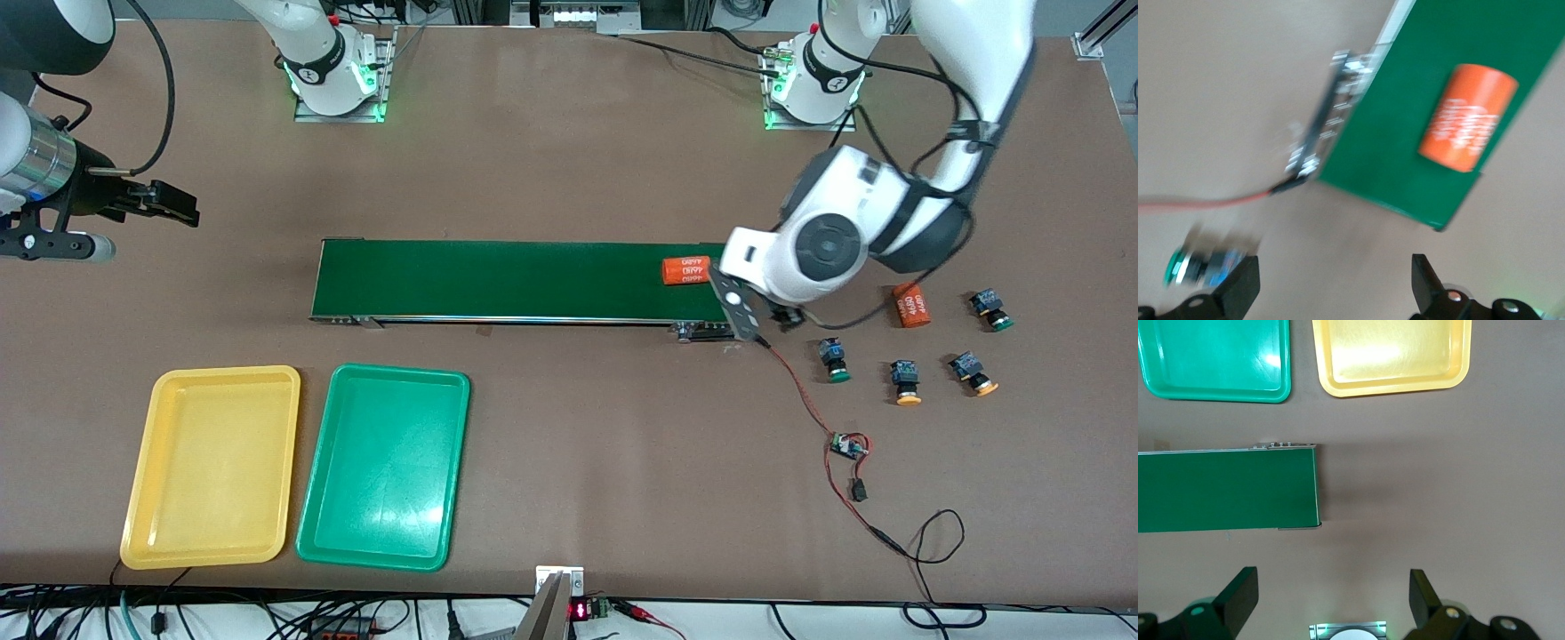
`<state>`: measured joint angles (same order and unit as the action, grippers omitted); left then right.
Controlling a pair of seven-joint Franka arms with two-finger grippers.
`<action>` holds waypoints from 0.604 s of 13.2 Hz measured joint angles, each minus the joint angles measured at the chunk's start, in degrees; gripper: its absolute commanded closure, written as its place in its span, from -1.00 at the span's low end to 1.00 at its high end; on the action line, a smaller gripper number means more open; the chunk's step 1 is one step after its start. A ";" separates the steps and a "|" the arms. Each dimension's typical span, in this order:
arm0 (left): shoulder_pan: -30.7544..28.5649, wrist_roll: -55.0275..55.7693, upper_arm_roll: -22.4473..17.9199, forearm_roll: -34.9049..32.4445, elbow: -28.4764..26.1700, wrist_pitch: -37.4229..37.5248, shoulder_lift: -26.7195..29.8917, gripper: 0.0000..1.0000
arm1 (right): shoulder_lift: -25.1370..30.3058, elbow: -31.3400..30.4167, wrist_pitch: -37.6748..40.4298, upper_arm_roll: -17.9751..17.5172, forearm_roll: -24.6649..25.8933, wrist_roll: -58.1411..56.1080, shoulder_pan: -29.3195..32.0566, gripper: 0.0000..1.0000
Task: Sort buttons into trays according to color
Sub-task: 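Return the left gripper to the buttons and grasp a green-capped button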
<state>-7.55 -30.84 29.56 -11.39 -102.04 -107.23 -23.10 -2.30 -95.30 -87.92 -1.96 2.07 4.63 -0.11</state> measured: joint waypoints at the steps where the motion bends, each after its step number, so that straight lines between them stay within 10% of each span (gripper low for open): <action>1: -2.04 3.70 -0.19 0.01 0.64 0.18 0.00 -1.00 | 0.00 0.00 0.00 0.00 0.00 0.00 0.00 -1.00; 8: -9.82 41.49 -0.73 0.02 0.90 -1.44 -2.79 -1.00 | 0.00 0.00 -0.01 0.00 0.00 0.00 0.00 -1.00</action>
<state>-17.36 10.66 28.83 -11.37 -101.14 -108.67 -25.90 -2.30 -95.30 -87.93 -1.95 2.07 4.64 -0.10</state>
